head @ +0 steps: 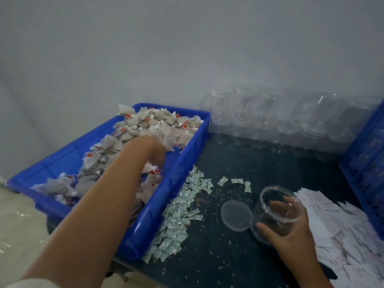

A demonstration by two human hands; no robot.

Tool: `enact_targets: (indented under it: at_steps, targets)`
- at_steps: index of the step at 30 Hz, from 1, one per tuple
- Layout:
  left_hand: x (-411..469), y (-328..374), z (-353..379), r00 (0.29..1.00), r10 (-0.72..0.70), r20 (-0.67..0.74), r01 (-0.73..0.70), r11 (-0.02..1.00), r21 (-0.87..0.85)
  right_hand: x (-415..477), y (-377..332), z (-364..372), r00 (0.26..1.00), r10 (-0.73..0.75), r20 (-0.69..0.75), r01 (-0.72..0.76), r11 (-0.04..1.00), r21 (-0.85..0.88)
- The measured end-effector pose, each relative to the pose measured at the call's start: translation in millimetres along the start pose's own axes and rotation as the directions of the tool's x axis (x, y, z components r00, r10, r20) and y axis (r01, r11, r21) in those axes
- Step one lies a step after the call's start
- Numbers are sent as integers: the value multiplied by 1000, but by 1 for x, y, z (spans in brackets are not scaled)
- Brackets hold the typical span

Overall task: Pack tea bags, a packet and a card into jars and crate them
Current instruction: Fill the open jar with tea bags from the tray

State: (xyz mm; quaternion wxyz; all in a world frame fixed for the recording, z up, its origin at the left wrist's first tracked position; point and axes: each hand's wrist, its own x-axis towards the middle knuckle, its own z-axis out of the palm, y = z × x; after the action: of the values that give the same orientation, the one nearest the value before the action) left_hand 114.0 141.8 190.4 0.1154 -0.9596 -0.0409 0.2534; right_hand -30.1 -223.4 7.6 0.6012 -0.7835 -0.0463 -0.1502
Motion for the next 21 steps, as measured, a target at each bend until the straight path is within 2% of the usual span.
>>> enact_targets:
  at_steps: [2,4,11,13,16,18,21]
  targets:
    - [3,-9,21,986,-31,166,14,994,104,2,2,0,1000,-10,-10,10,1000,5]
    - [3,-7,41,963,21,269,-46,995,87,3,5,0,1000,-16,-25,16,1000,14]
    - [6,-8,60,978,75,193,-51,990,-128,3,8,1,998,32,-57,-30,999,31]
    - [10,-10,60,995,60,80,-48,988,-147,3,8,1,997,46,-64,-45,999,17]
    - [18,-19,57,989,-3,-147,-52,928,-370,4,8,0,996,62,-62,-61,998,15]
    - [21,-21,55,951,-87,-298,-85,851,-518,5,9,-1,996,65,-59,-65,998,14]
    - [22,-16,49,876,-134,-464,-218,747,-628,4,10,-2,996,71,-58,-70,998,5]
